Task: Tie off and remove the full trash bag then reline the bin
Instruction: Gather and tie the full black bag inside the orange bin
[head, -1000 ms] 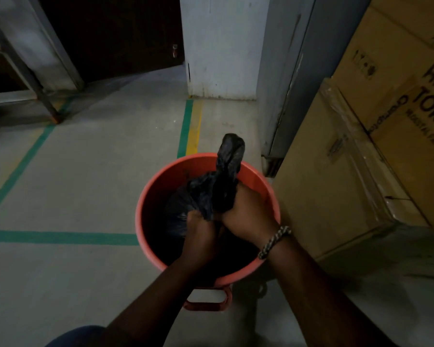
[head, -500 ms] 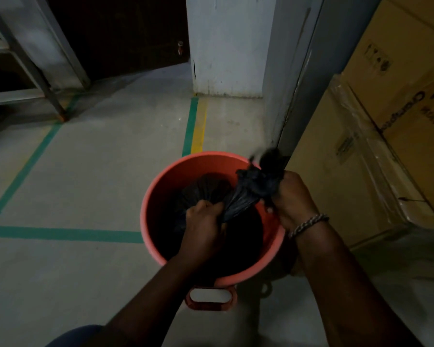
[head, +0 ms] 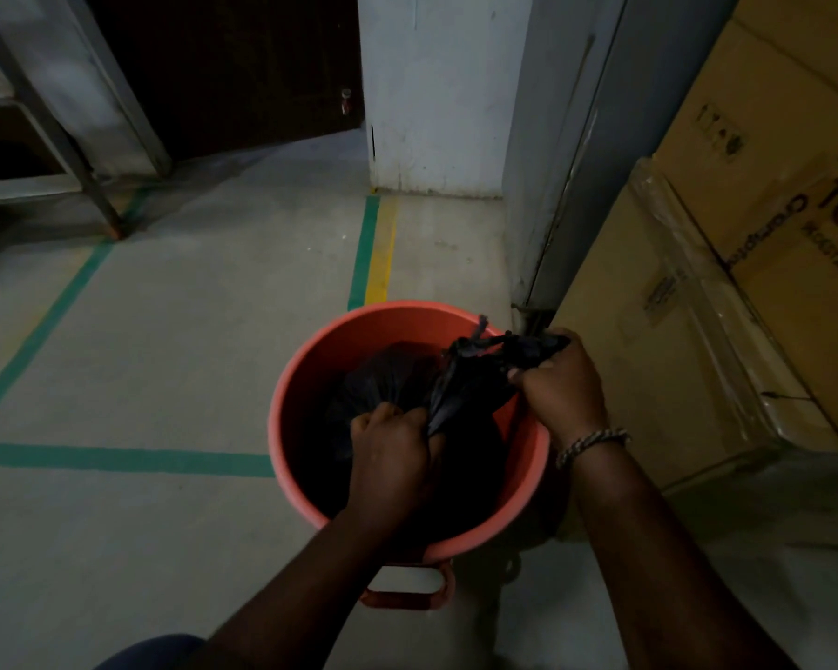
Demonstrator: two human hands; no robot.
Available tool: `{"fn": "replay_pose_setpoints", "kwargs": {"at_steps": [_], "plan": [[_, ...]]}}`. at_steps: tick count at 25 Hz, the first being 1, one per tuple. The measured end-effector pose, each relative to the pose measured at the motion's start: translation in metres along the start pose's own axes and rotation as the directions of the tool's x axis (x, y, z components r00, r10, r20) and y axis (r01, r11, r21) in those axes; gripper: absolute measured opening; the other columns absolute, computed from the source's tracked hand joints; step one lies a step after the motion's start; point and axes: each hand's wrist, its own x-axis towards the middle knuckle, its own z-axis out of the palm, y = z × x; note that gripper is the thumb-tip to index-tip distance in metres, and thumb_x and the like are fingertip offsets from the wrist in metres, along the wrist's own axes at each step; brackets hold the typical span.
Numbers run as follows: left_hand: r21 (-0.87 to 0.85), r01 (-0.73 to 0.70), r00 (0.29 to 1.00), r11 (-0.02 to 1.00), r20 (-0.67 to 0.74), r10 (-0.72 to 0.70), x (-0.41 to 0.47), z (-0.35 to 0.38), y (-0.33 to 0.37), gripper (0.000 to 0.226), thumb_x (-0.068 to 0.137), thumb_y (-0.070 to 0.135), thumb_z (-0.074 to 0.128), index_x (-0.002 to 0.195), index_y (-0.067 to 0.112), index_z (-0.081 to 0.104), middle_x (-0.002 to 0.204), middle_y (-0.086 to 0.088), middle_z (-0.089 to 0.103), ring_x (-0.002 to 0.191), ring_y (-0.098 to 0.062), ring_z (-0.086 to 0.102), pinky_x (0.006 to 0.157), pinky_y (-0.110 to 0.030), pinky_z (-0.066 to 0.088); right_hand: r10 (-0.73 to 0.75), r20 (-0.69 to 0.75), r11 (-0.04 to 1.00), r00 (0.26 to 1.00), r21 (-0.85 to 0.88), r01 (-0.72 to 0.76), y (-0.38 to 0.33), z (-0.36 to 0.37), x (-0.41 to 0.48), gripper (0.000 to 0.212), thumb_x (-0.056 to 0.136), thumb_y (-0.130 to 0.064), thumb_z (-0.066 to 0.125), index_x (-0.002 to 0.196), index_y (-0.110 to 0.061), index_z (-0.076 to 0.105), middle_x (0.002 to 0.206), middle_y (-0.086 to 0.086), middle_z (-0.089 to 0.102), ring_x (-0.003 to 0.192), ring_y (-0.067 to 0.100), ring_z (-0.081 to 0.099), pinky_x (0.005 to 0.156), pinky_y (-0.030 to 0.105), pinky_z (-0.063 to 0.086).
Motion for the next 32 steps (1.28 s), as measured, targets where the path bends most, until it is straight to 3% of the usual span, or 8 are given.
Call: {"fn": "replay_pose_setpoints", "kwargs": {"at_steps": [3,6,9,14,17,24,27,32], "plan": [[-0.02,0.069,0.998,0.997,0.007,-0.069,0.001,0.0,-0.001,0.017,0.085,0.038,0.048,0.073,0.028,0.043,0.07,-0.005,0.06,0.085,-0.031,0.057,0.081,-0.042,0.037,-0.324,-0.231,0.916,0.917,-0.318,0.244,-0.019,-0.008,-0.024,0.035,0.073,-0.01,0.055,0.107,-0.02,0.058,0.108,0.012,0.058,0.095,0.04,0.058,0.075,0.038,0.049],[0.024,0.064,0.997,0.998,0.032,-0.065,0.005,-0.002,0.002,0.019,0.09,0.032,0.058,0.076,0.027,0.046,0.077,-0.006,0.064,0.091,-0.031,0.057,0.079,-0.04,0.032,-0.694,0.25,0.578,0.675,-0.365,0.73,-0.032,-0.006,-0.039,0.06,0.067,-0.01,0.055,0.124,-0.028,0.062,0.136,0.005,0.053,0.13,0.035,0.047,0.108,0.047,0.042],[0.048,0.002,0.993,0.999,0.115,-0.007,0.008,-0.004,0.002,0.021,0.088,0.038,0.051,0.09,0.021,0.063,0.088,-0.006,0.068,0.1,-0.03,0.056,0.081,-0.041,0.032,-0.436,0.662,0.29,0.61,-0.538,0.792,-0.018,0.01,-0.041,0.083,0.067,-0.014,0.066,0.14,-0.045,0.042,0.168,-0.003,0.006,0.154,0.032,-0.015,0.117,0.07,-0.002],[0.112,-0.108,0.983,0.988,0.16,0.089,0.006,-0.012,0.001,0.024,0.083,0.042,0.057,0.098,0.027,0.066,0.094,0.002,0.065,0.109,-0.025,0.051,0.085,-0.04,0.03,-0.271,0.565,0.518,0.779,-0.597,0.613,0.0,-0.002,-0.022,0.024,0.069,-0.032,0.061,0.089,-0.034,0.048,0.099,-0.003,0.069,0.109,0.025,0.064,0.102,0.041,0.038],[0.225,-0.142,0.982,0.964,0.158,0.107,0.006,-0.02,0.002,0.038,0.078,0.055,0.051,0.099,0.029,0.07,0.115,0.004,0.057,0.117,-0.028,0.042,0.087,-0.042,0.035,-0.313,0.478,0.536,0.821,-0.625,0.568,0.006,-0.007,-0.014,0.03,0.072,-0.026,0.063,0.097,-0.033,0.049,0.09,0.007,0.067,0.086,0.035,0.066,0.063,0.033,0.044],[0.23,-0.3,0.949,0.926,0.173,0.264,-0.009,-0.01,0.016,0.03,0.078,0.039,0.046,0.077,0.021,0.071,0.093,-0.003,0.06,0.085,-0.031,0.057,0.065,-0.039,0.041,-0.263,0.279,0.489,0.924,-0.787,0.377,0.01,0.009,-0.011,0.022,0.091,-0.028,0.051,0.112,-0.027,0.056,0.104,0.013,0.061,0.094,0.037,0.065,0.072,0.039,0.052],[0.178,-0.185,0.964,0.966,0.224,0.143,-0.017,0.002,0.018,0.032,0.081,0.029,0.04,0.076,0.015,0.069,0.08,-0.006,0.06,0.073,-0.031,0.063,0.049,-0.036,0.049,-0.179,0.306,0.739,0.935,-0.585,0.333,0.004,0.025,-0.014,0.026,0.087,-0.017,0.055,0.113,-0.021,0.053,0.108,0.017,0.068,0.099,0.04,0.067,0.078,0.04,0.053],[0.091,0.03,0.984,0.995,0.172,-0.045,-0.012,-0.004,0.009,0.035,0.1,0.026,0.035,0.104,0.011,0.066,0.106,-0.011,0.067,0.101,-0.032,0.065,0.077,-0.039,0.048,-0.193,0.328,0.861,0.925,-0.395,0.32,-0.01,0.025,-0.02,0.074,0.077,-0.012,0.062,0.145,-0.028,0.035,0.137,0.014,0.052,0.122,0.038,0.057,0.098,0.043,0.05]]}}
